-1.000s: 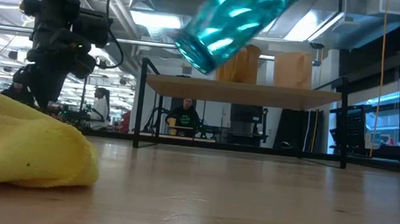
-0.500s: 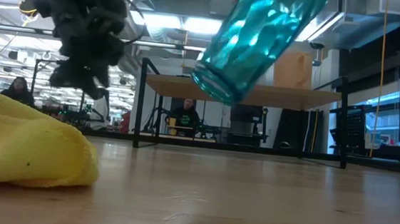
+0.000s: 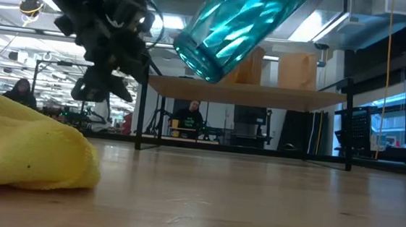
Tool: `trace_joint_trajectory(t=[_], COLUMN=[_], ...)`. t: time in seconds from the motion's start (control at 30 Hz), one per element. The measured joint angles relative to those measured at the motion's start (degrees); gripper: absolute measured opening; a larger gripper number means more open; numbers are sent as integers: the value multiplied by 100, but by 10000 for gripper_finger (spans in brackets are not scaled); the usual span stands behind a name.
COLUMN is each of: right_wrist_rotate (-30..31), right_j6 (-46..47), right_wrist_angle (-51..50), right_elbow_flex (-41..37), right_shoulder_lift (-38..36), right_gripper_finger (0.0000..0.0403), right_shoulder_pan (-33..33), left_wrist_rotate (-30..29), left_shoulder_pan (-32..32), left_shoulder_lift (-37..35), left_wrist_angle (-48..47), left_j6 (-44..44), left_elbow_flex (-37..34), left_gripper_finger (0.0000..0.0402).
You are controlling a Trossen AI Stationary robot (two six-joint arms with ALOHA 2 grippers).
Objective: Stack small to large cups/mugs on shelf
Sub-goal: Put the blue glass on the shelf
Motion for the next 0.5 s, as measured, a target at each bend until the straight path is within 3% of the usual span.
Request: trace_joint_trajectory(t=[0.3, 0.5], right_wrist_rotate=[-513, -935], right_j6=[-1220, -1708], right_wrist_angle=[3, 0], right_elbow_flex=[7, 7], right_shoulder_lift=[186, 283], right_gripper_finger=[33, 35], right_shoulder_pan=[203, 315], left_wrist_rotate=[904, 1019], left_shoulder_pan=[-32, -107], left_shoulder_lift=[735, 989], left_wrist_angle=[2371, 2898], left_j6=[-533, -766], left_elbow_flex=[4, 4], left_gripper_finger=[154, 154])
